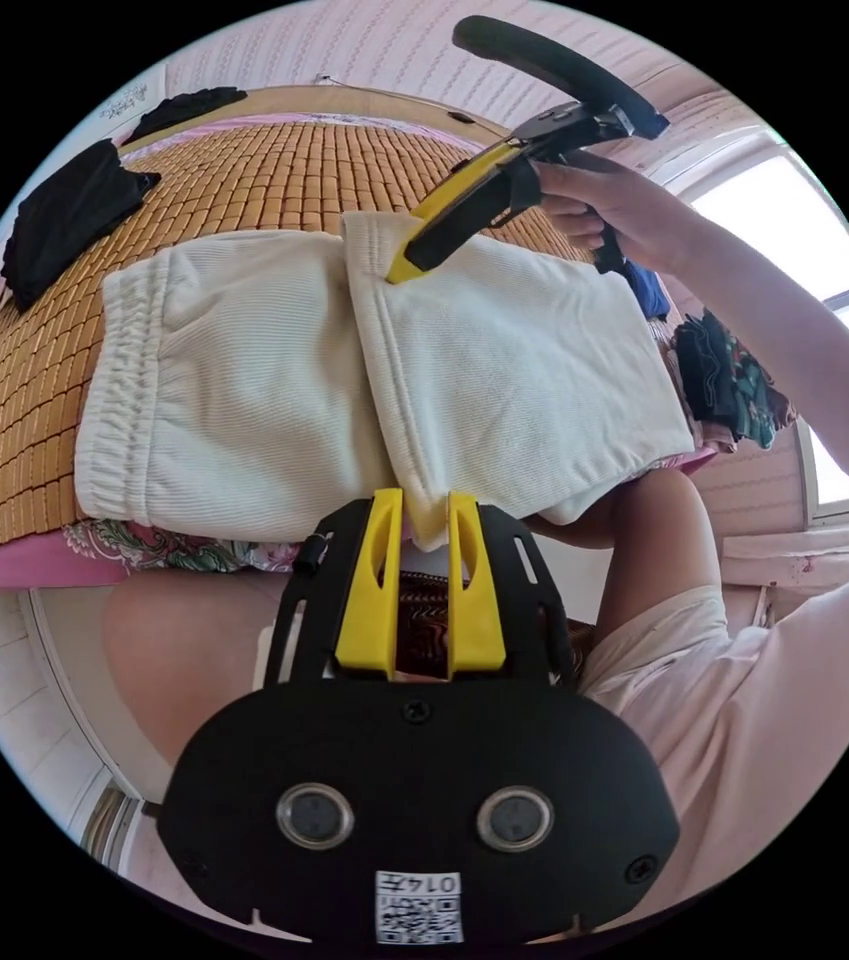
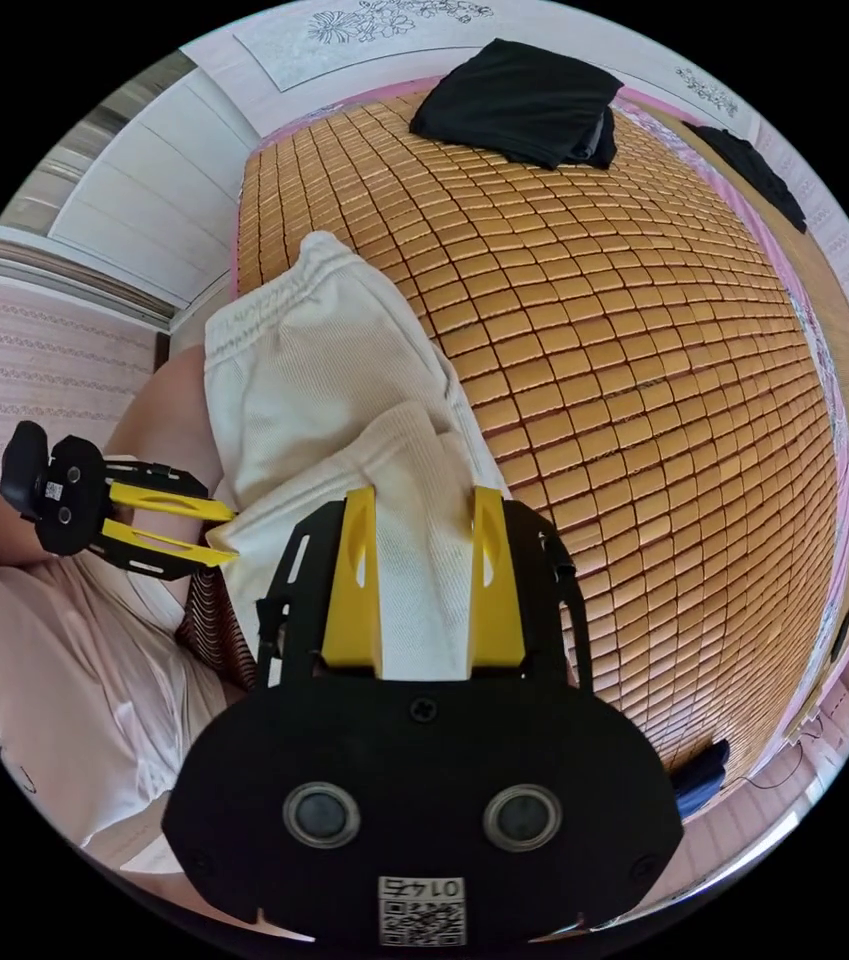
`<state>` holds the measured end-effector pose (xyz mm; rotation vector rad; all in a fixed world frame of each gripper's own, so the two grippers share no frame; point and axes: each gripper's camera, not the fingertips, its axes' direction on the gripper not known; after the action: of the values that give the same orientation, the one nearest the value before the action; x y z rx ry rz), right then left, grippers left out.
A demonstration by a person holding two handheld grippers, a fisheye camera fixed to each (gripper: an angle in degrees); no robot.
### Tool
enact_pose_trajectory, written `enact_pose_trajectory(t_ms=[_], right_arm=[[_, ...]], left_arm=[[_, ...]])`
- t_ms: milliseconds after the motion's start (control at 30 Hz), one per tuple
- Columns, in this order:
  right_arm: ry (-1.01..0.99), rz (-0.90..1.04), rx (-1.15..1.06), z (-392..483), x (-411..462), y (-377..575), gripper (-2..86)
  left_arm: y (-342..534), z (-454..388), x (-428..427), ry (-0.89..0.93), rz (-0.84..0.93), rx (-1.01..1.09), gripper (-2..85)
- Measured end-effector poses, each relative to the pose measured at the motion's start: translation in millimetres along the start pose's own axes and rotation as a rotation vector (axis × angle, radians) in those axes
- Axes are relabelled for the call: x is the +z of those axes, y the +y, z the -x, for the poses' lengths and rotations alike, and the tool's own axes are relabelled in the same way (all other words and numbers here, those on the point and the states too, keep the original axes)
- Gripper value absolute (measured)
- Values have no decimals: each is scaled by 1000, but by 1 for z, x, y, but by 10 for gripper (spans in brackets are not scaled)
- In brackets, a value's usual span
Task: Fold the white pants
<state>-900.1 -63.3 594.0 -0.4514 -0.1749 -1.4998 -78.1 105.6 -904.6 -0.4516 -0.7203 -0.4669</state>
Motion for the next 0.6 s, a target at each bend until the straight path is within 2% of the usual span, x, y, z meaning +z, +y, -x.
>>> enact_pose_trajectory(t_ms=[100,167,300,467,600], right_arm=[[-3,-34,21,-12,-12,3,100],[-26,-20,-41,-9,-15,4,21],[-21,9,-85,-17,-28,9,2],[-29,25,-61,-39,-25,-1,17],[-42,-33,-41,-46,-19,-19,112]], left_arm=[[-1,3,-3,11,-10,-1,90],[-2,5,-6,23,-26,-3,92],[-3,12,7,52,25,-10,87],[-3,7,9,71,11,11,88],[-3,12,13,93,24,-12,94]])
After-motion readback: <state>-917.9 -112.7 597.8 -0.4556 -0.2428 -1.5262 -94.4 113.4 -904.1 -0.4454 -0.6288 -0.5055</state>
